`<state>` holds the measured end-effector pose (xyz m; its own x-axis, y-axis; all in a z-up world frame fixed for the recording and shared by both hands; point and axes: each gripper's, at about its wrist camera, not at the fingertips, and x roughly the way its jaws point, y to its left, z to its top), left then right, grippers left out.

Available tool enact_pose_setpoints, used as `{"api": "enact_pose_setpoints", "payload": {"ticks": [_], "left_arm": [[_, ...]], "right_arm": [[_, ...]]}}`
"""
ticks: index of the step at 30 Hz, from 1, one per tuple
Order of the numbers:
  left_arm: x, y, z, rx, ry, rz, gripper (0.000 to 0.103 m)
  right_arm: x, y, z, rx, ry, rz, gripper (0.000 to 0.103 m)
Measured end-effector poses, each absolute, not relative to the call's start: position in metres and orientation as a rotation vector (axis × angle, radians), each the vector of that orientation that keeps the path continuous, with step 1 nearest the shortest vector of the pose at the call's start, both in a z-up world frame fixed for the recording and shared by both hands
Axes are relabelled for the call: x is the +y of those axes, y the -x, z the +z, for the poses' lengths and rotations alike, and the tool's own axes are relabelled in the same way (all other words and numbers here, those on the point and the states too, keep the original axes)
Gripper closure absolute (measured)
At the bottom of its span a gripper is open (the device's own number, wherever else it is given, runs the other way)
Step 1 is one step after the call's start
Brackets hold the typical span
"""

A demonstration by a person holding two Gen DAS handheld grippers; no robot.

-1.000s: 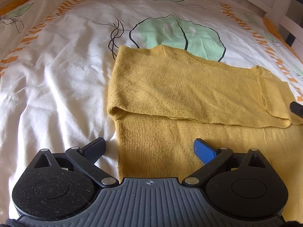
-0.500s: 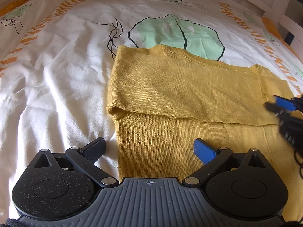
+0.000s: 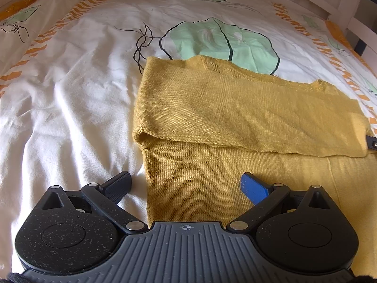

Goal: Fold small clothes

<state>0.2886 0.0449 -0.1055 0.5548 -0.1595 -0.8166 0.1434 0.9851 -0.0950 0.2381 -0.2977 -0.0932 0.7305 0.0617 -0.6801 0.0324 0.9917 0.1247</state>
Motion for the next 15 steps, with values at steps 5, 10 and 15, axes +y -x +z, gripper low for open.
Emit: {"api": "enact_pose_setpoints", "payload": {"ticks": [5, 10, 15], "left_arm": [[0.045, -0.289, -0.105, 0.967, 0.017, -0.18, 0.002], [0.045, -0.288, -0.105, 0.967, 0.017, -0.181, 0.002], [0.046, -0.288, -0.106, 0.966, 0.017, -0.183, 0.002]], "right_arm": [[-0.315, -0.235, -0.094, 0.729, -0.305, 0.068, 0.032], [-0.326, -0.228, -0.094, 0.709, -0.383, 0.095, 0.031], [-0.324, -0.237, -0.098, 0.725, -0.367, 0.115, 0.031]]}}
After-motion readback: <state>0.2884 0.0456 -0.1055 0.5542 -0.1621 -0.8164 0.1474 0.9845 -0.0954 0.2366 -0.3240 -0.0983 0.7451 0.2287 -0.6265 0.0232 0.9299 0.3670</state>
